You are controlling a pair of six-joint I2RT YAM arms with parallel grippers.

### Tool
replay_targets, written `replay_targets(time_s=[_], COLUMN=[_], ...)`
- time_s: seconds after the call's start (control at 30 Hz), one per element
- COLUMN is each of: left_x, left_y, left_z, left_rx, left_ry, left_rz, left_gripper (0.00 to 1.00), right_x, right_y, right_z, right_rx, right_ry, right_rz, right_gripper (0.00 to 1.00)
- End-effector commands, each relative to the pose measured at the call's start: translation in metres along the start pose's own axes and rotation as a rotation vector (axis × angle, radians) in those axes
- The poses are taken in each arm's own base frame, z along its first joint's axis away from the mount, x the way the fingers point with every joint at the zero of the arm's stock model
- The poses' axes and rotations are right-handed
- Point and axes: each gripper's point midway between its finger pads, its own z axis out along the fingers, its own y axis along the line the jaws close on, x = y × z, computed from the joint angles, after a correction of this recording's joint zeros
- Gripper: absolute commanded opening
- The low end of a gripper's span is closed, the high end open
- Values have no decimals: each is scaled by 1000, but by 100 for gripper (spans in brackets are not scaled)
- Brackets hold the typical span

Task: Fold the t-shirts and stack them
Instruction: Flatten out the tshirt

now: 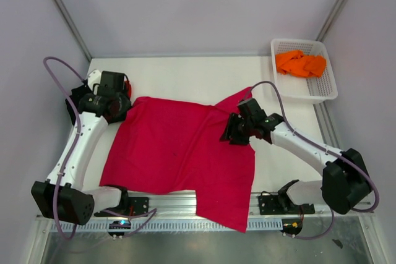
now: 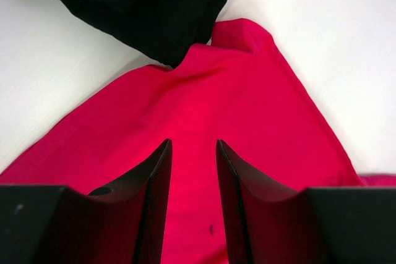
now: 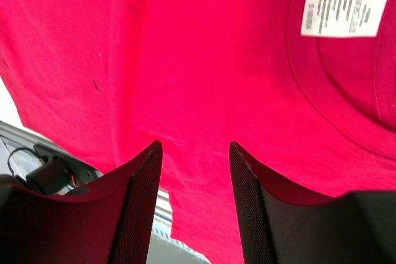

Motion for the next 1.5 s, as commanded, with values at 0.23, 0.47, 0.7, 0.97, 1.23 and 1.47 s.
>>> replay_targets(time_s=[0.23, 0.47, 0.7, 0.97, 1.23, 1.47], left_x=[-17, -26, -36, -45, -54, -50], left_y=[-9, -9, -12, -17, -17, -15], left_z=[-16, -22, -29, -39, -51, -49], left_rx=[56, 51, 63, 88, 113, 106], left_ry=[-41, -68, -89, -104, -133, -119], left_rz=[-19, -18, -17, -26, -39, -37], left_gripper=[37, 37, 38, 38, 38, 38], right_x=[-28, -18, -10, -16, -8, -28], right_y=[-11, -25, -40, -46, -20, 35], right_z=[37, 56, 44, 39, 56, 44], right_rx=[168, 229, 357, 458, 296, 38], right_ry=[-20, 40, 74, 59, 134, 24], right_rz=[0, 33, 122, 197, 152, 44], right_gripper=[52, 51, 51, 51, 50, 51])
